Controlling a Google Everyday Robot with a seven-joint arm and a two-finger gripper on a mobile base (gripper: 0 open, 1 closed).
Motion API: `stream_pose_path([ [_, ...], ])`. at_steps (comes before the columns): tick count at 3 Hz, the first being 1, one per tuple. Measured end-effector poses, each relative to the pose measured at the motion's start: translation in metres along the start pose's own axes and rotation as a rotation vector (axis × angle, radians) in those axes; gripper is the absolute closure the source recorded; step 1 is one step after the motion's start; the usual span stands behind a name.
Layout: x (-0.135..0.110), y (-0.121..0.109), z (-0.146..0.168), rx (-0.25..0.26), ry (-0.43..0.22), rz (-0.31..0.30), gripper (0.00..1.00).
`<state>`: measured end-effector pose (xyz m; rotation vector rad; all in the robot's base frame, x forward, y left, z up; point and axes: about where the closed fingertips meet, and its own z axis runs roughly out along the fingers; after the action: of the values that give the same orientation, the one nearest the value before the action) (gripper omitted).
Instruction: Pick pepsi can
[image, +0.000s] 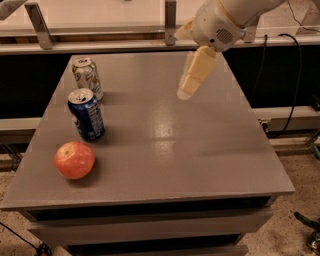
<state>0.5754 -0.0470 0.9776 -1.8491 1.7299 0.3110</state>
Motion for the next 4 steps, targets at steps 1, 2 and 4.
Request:
stream_pose_path([
  [1, -0.052, 0.002, 0.025, -0.054, -0.114, -0.142, 0.00],
  [2, -0.098, 0.007, 0.051, -0.103, -0.192, -0.256, 0.00],
  [4, -0.127, 0.013, 0.077, -0.156, -0.221, -0.322, 0.00],
])
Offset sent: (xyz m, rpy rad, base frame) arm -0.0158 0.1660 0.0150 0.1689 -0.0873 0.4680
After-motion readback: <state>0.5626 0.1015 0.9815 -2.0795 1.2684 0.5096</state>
